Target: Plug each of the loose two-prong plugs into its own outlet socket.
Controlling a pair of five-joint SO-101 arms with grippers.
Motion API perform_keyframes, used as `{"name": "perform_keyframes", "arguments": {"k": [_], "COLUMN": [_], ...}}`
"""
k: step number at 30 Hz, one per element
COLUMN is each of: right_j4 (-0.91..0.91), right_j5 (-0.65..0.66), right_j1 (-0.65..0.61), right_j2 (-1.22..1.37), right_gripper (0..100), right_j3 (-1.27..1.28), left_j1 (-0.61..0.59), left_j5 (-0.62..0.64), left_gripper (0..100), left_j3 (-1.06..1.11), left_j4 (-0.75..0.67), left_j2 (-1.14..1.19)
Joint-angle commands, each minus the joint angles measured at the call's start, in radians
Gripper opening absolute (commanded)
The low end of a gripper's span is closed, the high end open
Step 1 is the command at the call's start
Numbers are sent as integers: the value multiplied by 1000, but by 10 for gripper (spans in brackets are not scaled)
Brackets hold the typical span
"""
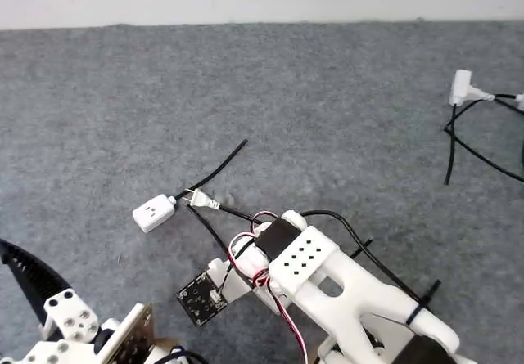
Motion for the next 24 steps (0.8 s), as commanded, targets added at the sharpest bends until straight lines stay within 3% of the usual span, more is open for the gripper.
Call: {"name": "perform_keyframes", "arguments": {"k": [1, 9, 19, 24], "right_j4": [15, 73, 148, 160], "right_j5": [11, 15, 195, 212], "right_j1": [-10, -7, 62, 62], "right_j2": [-10, -10, -1, 1], "right_gripper": [9, 9, 9, 9], "right_j3": [6, -40, -132, -129], "left_j1": [3, -3, -3, -3], "left_j5": [6, 20, 20, 21], "left_gripper": [283, 283, 283, 283], "left_j3": [24, 104, 101, 101], "left_j4": [-31, -100, -118, -118], "left_j2": [-11, -12, -12, -12]}}
